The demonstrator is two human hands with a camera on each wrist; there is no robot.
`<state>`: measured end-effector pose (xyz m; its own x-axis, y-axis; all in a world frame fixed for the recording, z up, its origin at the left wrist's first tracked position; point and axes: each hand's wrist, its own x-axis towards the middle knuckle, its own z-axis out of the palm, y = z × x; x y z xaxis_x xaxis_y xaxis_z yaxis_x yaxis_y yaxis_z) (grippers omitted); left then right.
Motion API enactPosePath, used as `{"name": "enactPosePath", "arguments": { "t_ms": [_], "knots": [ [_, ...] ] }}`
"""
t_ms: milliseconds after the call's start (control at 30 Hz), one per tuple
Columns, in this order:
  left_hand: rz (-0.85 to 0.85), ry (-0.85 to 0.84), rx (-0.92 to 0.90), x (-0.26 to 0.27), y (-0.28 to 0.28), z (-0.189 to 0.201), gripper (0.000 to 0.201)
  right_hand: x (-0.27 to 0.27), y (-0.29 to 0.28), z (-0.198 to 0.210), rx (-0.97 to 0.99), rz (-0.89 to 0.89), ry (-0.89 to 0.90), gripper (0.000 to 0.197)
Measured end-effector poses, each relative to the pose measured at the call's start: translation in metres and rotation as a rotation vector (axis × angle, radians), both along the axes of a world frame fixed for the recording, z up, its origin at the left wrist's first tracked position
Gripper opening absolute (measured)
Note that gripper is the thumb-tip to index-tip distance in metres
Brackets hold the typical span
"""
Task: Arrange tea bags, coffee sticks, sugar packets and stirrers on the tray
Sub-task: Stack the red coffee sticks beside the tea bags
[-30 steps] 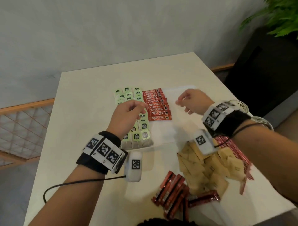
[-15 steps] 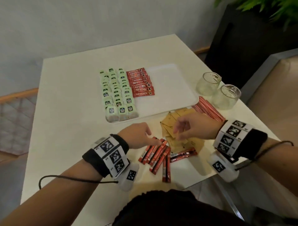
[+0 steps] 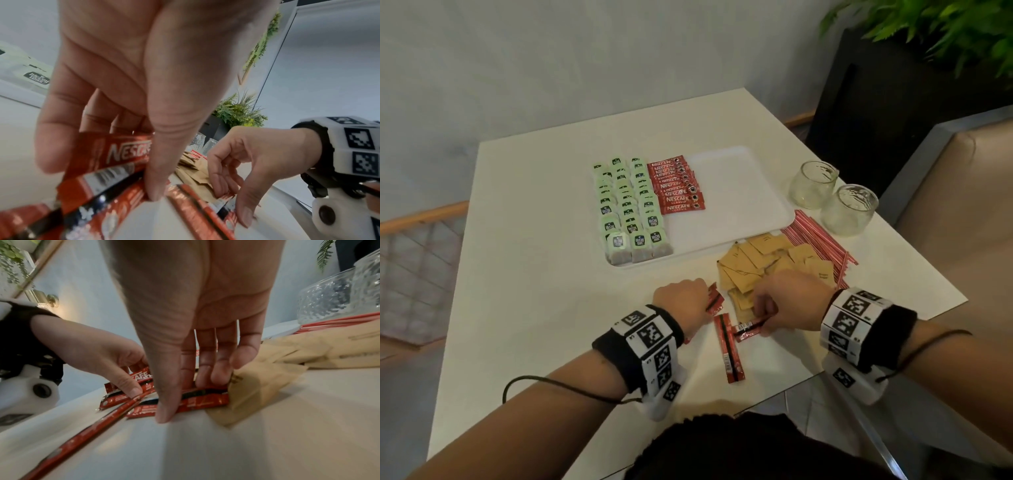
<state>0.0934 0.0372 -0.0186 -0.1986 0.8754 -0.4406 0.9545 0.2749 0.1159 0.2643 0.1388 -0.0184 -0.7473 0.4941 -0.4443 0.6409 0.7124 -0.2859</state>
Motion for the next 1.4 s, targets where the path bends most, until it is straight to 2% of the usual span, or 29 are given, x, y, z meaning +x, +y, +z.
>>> {"name": "enactPosePath", "arguments": {
  "t_ms": [133, 333, 533, 600, 667, 767, 833, 900, 967, 1067, 1133, 1400],
  "knots": [
    [-0.009, 0.009, -0.037, -0.001, 0.004, -0.007, 0.024, -0.003, 0.001, 0.003, -0.014, -0.013, -0.011, 0.021],
    [-0.047, 0.033, -0.103, -0.001, 0.007, -0.005, 0.031, -0.001, 0.004, 0.001, -0.016, -0.078, 0.033, 0.017],
    [0.039, -0.032, -0.007, -0.018, 0.011, -0.003, 0.023, 0.001, 0.014, 0.004, -0.085, -0.164, 0.182, 0.017],
    [0.075, -0.130, 0.038, -0.027, 0.017, -0.001, 0.020, 0.000, 0.018, 0.007, -0.097, -0.195, 0.232, 0.015],
    [0.151, -0.311, 0.120, -0.034, 0.022, 0.002, 0.015, -0.003, 0.022, 0.010, -0.158, -0.237, 0.286, 0.014],
    [0.386, -0.747, 0.212, -0.037, 0.025, 0.009, 0.014, -0.009, 0.028, 0.014, -0.209, -0.274, 0.365, 0.014],
    [0.513, -0.978, 0.257, -0.037, 0.026, 0.015, 0.017, -0.014, 0.030, 0.017, -0.207, -0.306, 0.421, 0.015],
    [0.603, -1.096, 0.311, -0.039, 0.028, 0.018, 0.019, -0.020, 0.032, 0.020, -0.191, -0.308, 0.487, 0.025],
    [0.673, -1.157, 0.340, -0.040, 0.031, 0.022, 0.013, -0.025, 0.034, 0.024, -0.135, -0.255, 0.535, 0.020],
    [0.733, -1.197, 0.416, -0.041, 0.033, 0.026, 0.013, -0.031, 0.039, 0.026, -0.074, -0.198, 0.569, 0.021],
    [0.710, -1.179, 0.465, -0.042, 0.035, 0.026, 0.017, -0.037, 0.043, 0.027, -0.063, -0.174, 0.577, 0.021],
    [0.596, -0.958, 0.589, -0.046, 0.046, 0.024, 0.013, -0.066, 0.050, 0.035, -0.105, -0.140, 0.663, 0.016]
  ]
}}
